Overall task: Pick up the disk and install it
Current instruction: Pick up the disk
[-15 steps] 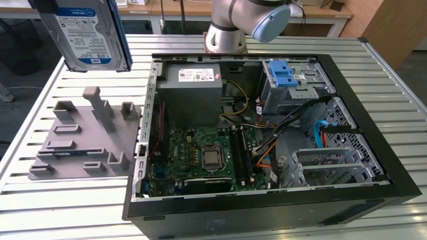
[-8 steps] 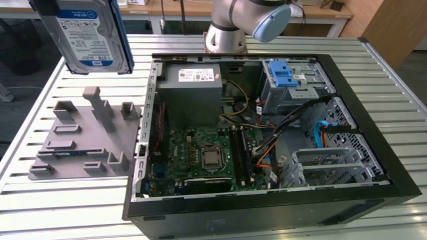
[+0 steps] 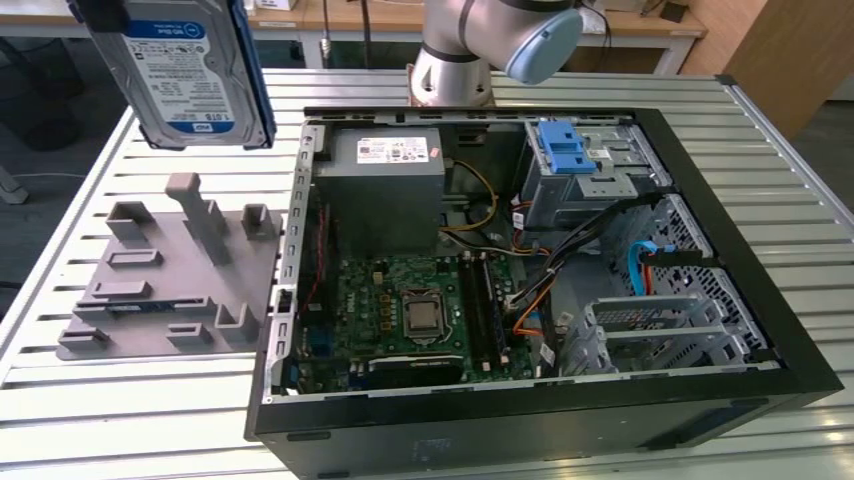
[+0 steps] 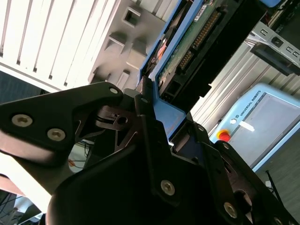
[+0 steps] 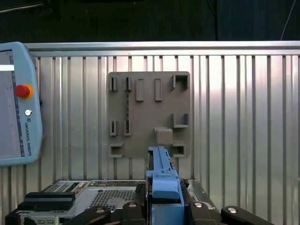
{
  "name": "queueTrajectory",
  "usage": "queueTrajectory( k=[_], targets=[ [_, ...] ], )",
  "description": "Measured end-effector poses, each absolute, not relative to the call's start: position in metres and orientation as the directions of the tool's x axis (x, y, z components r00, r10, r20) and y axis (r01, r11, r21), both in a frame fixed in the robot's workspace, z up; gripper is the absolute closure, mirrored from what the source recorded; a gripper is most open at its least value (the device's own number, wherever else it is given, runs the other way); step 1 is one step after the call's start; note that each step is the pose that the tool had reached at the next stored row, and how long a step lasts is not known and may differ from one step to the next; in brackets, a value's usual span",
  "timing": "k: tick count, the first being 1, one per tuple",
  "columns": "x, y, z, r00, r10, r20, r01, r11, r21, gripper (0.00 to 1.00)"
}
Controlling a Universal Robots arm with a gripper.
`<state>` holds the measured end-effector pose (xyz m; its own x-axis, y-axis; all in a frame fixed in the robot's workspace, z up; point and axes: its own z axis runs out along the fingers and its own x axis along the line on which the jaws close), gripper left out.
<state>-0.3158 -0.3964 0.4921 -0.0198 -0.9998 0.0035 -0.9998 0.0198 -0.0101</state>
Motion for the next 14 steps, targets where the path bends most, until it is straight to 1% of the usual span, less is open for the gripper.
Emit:
queueTrajectory(
  k=[14],
  targets=[
    [-0.310, -0.410, 0.492, -0.020, -1.000, 0.003, -1.000, 0.020, -0.011, 0.64]
  ],
)
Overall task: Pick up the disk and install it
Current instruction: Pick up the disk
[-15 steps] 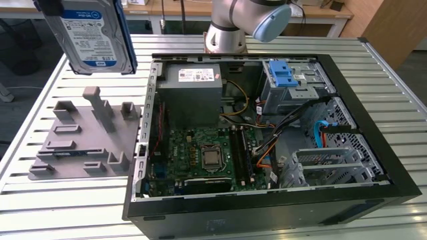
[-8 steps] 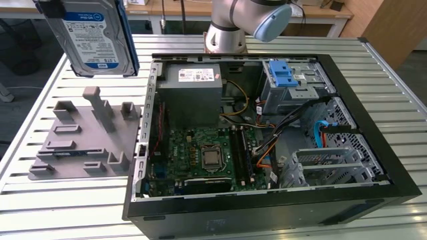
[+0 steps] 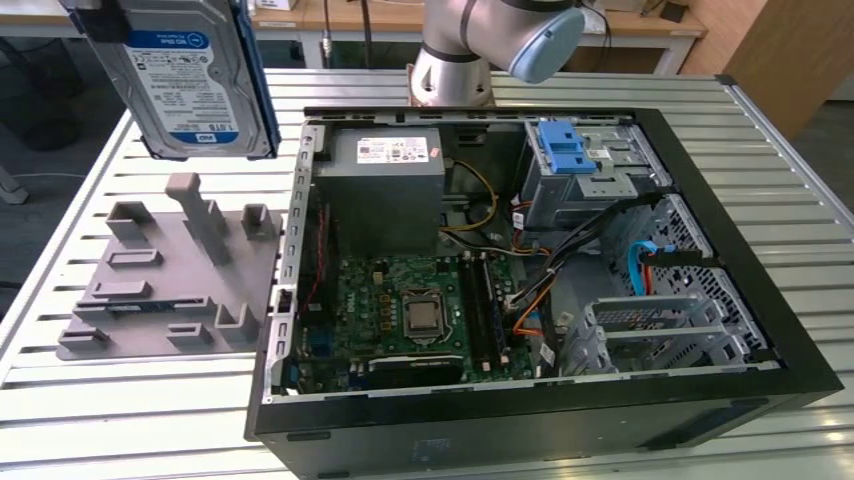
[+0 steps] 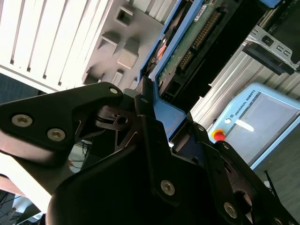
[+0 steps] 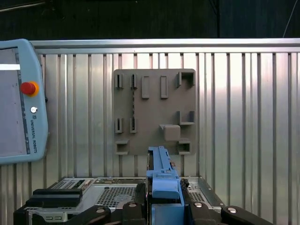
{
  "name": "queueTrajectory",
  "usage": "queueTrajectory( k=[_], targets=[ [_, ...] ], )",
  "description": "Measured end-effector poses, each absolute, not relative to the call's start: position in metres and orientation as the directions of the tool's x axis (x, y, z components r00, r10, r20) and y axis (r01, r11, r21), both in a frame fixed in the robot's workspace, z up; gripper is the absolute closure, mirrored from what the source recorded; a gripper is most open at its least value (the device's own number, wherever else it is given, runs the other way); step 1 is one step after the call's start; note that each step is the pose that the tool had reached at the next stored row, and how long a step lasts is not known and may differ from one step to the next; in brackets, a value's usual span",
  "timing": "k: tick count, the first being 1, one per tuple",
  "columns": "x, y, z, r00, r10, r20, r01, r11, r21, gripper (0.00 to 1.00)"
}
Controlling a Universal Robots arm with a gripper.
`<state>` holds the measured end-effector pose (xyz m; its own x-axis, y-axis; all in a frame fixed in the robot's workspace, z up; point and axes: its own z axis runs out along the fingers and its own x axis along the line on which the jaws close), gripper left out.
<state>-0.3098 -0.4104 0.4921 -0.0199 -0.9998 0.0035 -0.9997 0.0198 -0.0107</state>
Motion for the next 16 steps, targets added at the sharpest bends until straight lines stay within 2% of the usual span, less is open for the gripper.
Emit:
queueTrajectory(
  k=[16],
  targets=[
    [-0.265, -0.412, 0.492, -0.020, -1.000, 0.004, -1.000, 0.020, -0.011, 0.64]
  ],
)
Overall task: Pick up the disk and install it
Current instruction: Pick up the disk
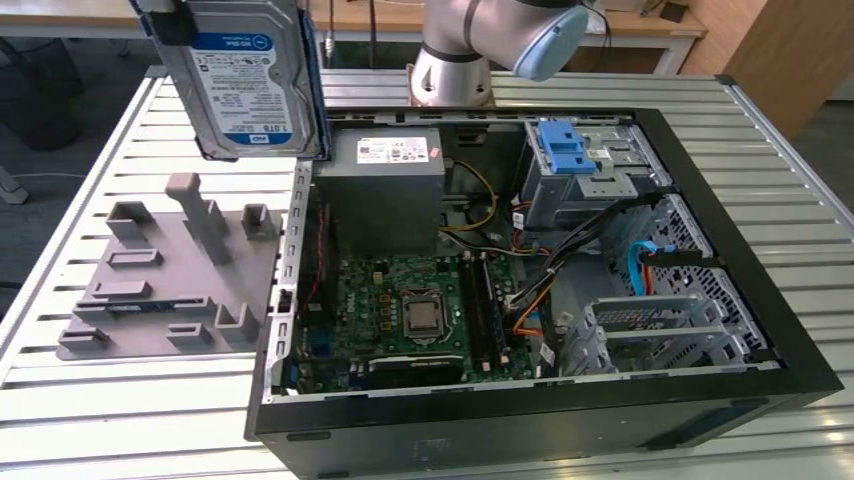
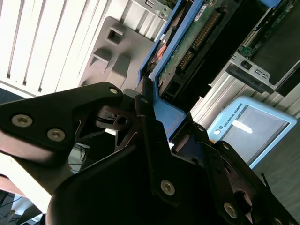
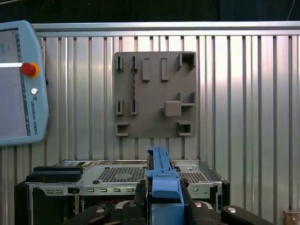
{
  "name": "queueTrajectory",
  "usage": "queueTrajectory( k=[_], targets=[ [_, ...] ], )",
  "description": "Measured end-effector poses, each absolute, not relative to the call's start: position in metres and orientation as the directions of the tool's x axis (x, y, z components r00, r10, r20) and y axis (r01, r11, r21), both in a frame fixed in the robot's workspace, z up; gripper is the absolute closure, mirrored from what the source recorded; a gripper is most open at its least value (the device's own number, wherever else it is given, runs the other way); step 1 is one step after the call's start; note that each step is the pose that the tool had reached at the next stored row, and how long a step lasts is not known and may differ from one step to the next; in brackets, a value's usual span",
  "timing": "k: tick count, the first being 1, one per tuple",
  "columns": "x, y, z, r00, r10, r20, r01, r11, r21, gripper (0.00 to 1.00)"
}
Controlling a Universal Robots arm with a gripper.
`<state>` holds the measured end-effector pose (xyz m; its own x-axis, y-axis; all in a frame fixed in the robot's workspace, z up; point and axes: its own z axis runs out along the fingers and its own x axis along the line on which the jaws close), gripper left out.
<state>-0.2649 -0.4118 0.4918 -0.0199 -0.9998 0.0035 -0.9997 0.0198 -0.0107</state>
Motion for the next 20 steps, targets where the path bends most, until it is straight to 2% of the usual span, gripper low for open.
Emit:
queueTrajectory(
  k=[20],
  targets=[
    [-0.218, -0.412, 0.491, -0.020, -1.000, 0.003, -1.000, 0.020, -0.012, 0.64]
  ],
)
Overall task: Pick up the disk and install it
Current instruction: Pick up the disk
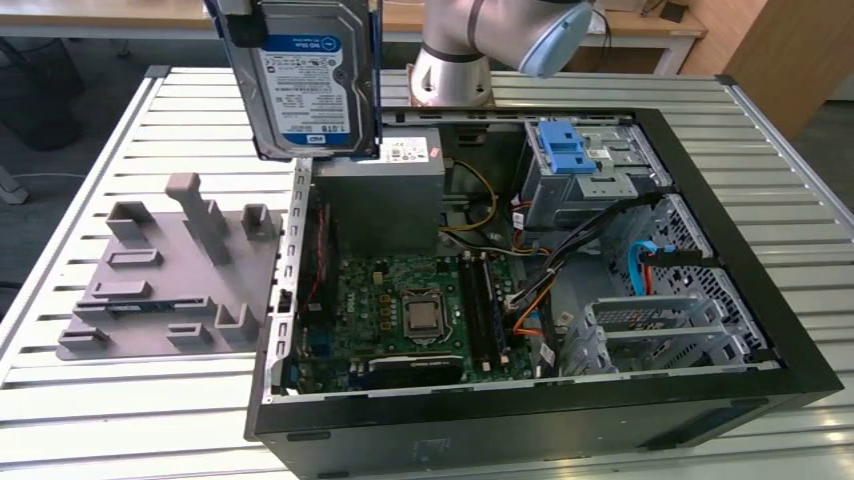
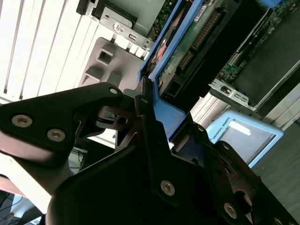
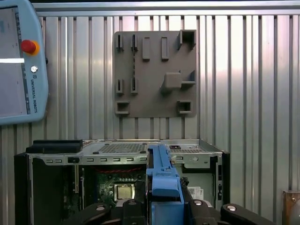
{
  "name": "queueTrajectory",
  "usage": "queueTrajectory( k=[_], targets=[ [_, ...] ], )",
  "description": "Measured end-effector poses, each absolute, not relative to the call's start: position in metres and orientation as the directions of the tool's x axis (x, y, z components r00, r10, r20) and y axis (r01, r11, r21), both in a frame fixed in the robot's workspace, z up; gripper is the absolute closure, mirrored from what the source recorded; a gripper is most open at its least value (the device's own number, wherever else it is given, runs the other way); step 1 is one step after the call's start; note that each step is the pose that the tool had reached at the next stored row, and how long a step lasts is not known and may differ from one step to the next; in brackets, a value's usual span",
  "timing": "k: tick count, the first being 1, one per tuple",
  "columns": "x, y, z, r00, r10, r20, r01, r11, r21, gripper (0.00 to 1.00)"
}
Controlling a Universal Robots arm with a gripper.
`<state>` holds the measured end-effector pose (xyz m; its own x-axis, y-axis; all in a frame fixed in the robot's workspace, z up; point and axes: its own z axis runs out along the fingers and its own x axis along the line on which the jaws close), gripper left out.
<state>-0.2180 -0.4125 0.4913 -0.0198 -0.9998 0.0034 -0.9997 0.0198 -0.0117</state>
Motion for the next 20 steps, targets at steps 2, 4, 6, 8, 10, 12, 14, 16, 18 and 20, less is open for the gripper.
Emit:
queueTrajectory(
  k=[2, 4, 6, 8, 10, 12, 14, 16, 18, 20],
  targets=[
    [-0.217, -0.414, 0.491, -0.020, -1.000, 0.003, -1.000, 0.020, -0.014, 0.64],
    [-0.216, -0.416, 0.491, -0.020, -1.000, 0.001, -1.000, 0.020, -0.015, 0.64],
    [-0.214, -0.418, 0.491, -0.020, -1.000, -0.003, -1.000, 0.020, -0.016, 0.64],
    [-0.210, -0.420, 0.491, -0.020, -1.000, -0.006, -1.000, 0.020, -0.016, 0.64],
    [-0.204, -0.421, 0.490, -0.020, -1.000, -0.007, -1.000, 0.020, -0.015, 0.64],
    [-0.198, -0.422, 0.490, -0.020, -1.000, -0.009, -1.000, 0.020, -0.015, 0.64],
    [-0.191, -0.423, 0.490, -0.020, -1.000, -0.011, -1.000, 0.020, -0.015, 0.64],
    [-0.186, -0.424, 0.489, -0.020, -1.000, -0.013, -1.000, 0.020, -0.014, 0.64],
    [-0.181, -0.424, 0.489, -0.020, -1.000, -0.018, -1.000, 0.020, -0.013, 0.64],
    [-0.177, -0.424, 0.489, -0.020, -1.000, -0.019, -1.000, 0.020, -0.013, 0.64]
  ],
)
